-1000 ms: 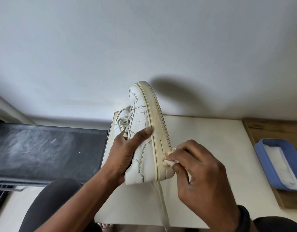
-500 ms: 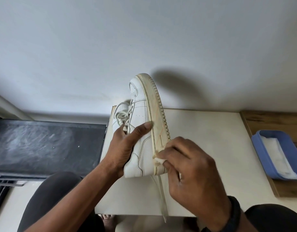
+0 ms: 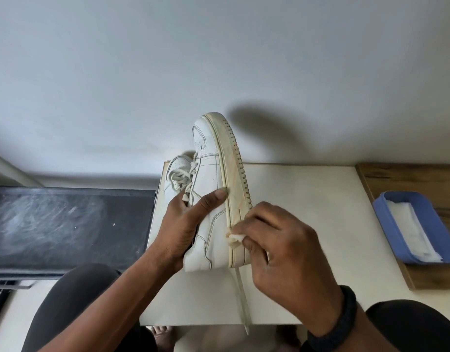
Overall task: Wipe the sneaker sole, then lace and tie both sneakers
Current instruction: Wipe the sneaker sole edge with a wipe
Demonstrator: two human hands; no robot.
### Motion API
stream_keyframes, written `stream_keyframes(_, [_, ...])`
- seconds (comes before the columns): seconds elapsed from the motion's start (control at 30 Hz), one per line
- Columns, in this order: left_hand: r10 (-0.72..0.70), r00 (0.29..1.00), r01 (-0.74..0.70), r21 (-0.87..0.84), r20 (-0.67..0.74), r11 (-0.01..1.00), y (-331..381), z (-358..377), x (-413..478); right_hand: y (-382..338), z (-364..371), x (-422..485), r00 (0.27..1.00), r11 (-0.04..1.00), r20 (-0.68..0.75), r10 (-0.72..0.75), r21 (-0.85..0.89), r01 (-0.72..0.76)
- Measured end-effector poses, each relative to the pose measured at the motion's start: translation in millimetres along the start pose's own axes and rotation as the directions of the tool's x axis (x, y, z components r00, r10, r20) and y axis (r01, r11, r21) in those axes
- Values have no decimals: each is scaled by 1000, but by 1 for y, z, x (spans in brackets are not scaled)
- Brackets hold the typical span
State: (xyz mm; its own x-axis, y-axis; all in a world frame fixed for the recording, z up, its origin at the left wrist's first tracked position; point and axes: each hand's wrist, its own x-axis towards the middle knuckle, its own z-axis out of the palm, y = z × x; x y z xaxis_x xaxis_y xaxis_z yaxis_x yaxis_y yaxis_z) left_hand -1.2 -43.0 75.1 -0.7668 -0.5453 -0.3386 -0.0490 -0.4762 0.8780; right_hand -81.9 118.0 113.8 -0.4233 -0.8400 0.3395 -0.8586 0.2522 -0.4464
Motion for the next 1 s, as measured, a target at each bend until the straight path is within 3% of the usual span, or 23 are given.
stream_keyframes(0.17, [5, 1000, -5, 7, -1, 1000, -2, 3, 1, 12, -6, 7, 994, 998, -93, 60, -25, -62])
stream_keyframes(0.33, [2, 1000, -2, 26, 1, 1000, -6, 2, 0, -3, 1, 2, 997, 1000, 81, -22, -10, 23])
stream_keyframes(0.5, [23, 1000, -23, 44, 2, 999, -6, 6, 0, 13, -2, 6, 994, 995, -52, 95, 13, -95])
stream_keyframes(0.7, [10, 1000, -10, 24, 10, 1000, -6, 5, -2, -8, 4, 0, 999, 1000, 51, -14, 4, 14])
stream_keyframes(0.87, [28, 1000, -28, 43, 14, 999, -7, 7, 0, 19, -3, 7, 987, 994, -119, 108, 11, -107])
stream_keyframes(1.0, [26, 999, -27, 45, 24, 999, -9, 6, -1, 7, 0, 4, 996, 999, -80, 49, 13, -48])
